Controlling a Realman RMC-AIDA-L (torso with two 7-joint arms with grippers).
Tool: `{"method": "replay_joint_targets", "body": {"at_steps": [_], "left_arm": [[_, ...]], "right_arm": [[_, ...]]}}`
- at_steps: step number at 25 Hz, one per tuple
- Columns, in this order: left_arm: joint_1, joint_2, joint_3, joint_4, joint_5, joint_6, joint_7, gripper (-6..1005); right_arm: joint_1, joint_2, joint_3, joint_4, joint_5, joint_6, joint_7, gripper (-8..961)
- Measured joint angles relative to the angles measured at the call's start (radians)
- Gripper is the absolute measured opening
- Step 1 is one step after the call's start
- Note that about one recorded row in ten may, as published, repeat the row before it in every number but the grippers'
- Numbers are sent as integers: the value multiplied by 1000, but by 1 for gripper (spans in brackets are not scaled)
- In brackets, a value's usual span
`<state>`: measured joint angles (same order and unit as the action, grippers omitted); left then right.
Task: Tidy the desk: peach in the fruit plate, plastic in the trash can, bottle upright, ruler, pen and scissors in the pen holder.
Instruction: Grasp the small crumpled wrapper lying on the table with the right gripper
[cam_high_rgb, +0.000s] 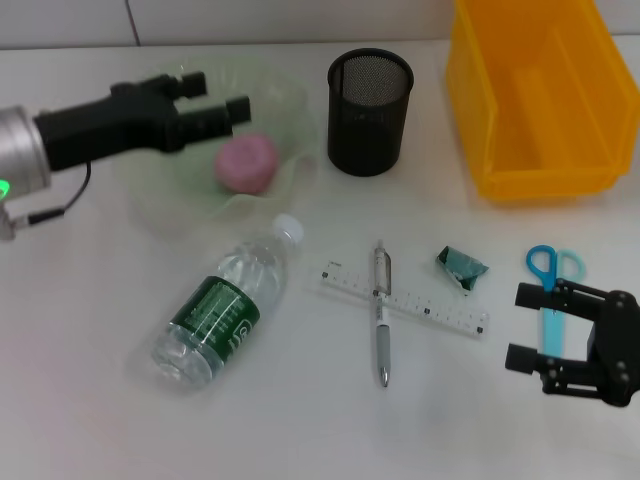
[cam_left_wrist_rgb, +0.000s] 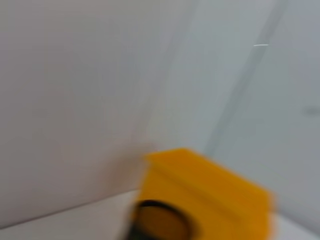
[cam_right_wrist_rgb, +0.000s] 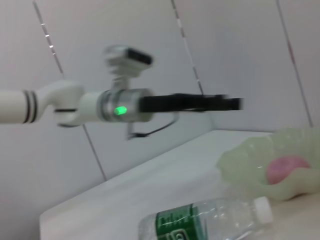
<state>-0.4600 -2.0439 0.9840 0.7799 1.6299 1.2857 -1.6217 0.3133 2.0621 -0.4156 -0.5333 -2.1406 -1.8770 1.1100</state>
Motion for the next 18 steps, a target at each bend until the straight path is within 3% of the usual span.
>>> {"method": "replay_joint_targets", "body": {"at_steps": [3,5,8,9,10,11,15,18], "left_arm": [[56,13,-16,1,-20,323,70,816],[79,18,-6,-10,-3,446,118,859],[79,18,-6,-10,-3,446,118,858],[111,-2,22,-26,90,537,202,858],[111,-2,22,-26,90,537,202,858],[117,-16,32,-31,150,542,223,857],[100,-24,60,-86,201,531,243,856],[76,-21,65,-139,209,525,270,855]], "right_arm": [[11,-3,5,-22,20,32,79,814],[22,-8,7,-44,27,47,133,814],[44,-16,3,-97,28,36,207,814],[54,-18,-1,-127,27,27,244,814],[67,-20,-5,-159,25,19,286,814],[81,-23,-22,-202,20,5,335,814],[151,-45,-173,-403,-41,-54,574,814],[218,-49,-258,-576,-165,-104,766,814]]}}
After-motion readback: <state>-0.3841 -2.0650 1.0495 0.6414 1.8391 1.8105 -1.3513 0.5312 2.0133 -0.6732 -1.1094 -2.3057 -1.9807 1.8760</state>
